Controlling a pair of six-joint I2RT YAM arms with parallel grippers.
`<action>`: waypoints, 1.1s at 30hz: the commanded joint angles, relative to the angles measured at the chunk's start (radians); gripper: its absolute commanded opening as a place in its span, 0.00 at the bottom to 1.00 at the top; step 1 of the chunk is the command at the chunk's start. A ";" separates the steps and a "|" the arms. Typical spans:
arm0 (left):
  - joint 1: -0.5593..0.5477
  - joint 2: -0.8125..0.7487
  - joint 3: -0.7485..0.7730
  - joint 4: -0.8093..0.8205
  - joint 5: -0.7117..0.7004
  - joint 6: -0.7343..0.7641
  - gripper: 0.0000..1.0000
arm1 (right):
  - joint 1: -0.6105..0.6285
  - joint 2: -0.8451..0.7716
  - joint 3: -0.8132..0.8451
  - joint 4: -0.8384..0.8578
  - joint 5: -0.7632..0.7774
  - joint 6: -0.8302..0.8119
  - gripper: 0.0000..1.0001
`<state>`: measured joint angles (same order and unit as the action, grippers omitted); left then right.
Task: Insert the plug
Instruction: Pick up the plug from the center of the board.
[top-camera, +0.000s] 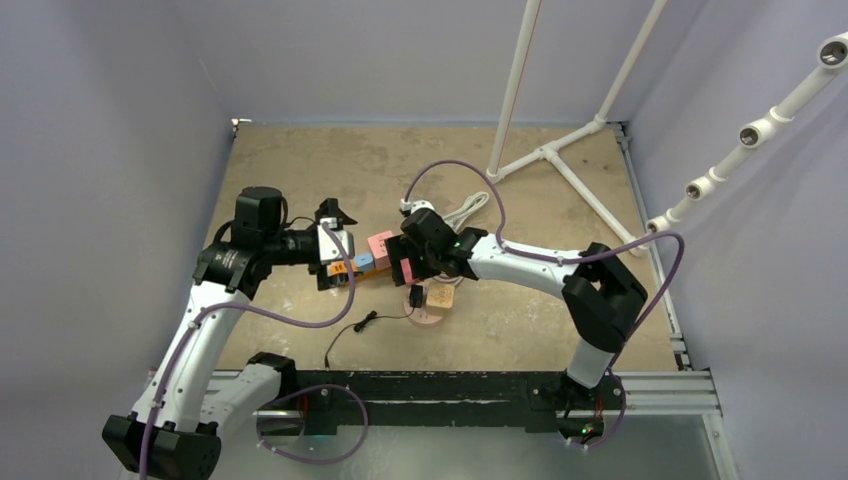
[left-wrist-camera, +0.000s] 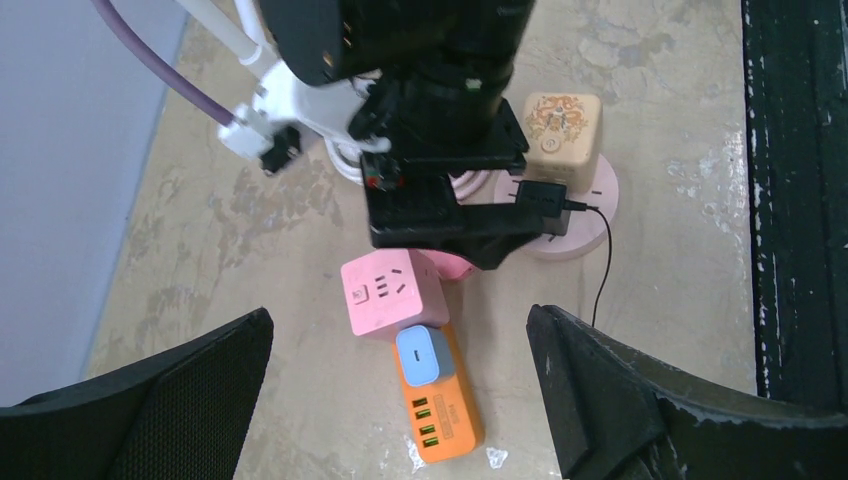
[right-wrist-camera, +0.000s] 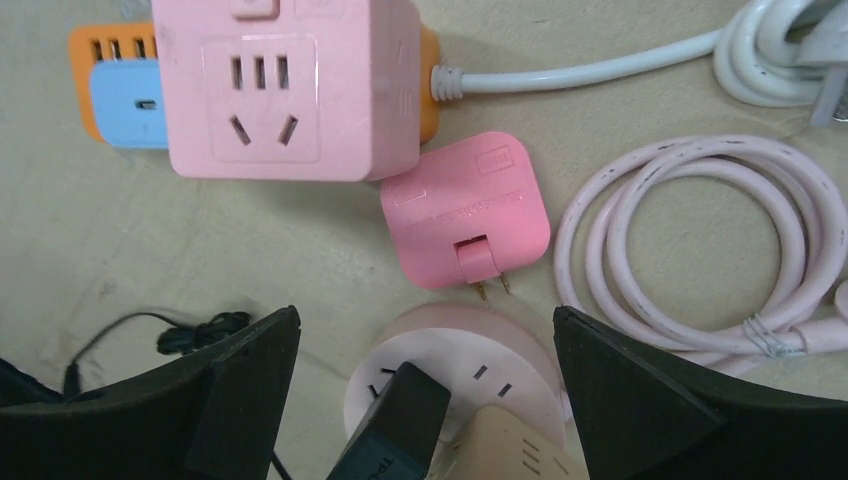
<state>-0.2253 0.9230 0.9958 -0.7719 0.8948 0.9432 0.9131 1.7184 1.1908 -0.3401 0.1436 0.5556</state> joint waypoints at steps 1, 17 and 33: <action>0.006 0.007 0.083 0.045 0.006 -0.096 0.99 | 0.006 0.007 0.002 0.057 0.000 -0.164 0.99; 0.014 0.051 0.220 0.064 0.027 -0.259 0.99 | 0.009 0.074 -0.070 0.257 -0.026 -0.414 0.99; 0.013 0.066 0.320 0.064 0.016 -0.296 0.99 | 0.009 0.215 -0.136 0.348 0.079 -0.274 0.73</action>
<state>-0.2165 0.9894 1.2549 -0.7208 0.8932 0.6724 0.9218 1.8503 1.0489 0.0425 0.1463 0.2287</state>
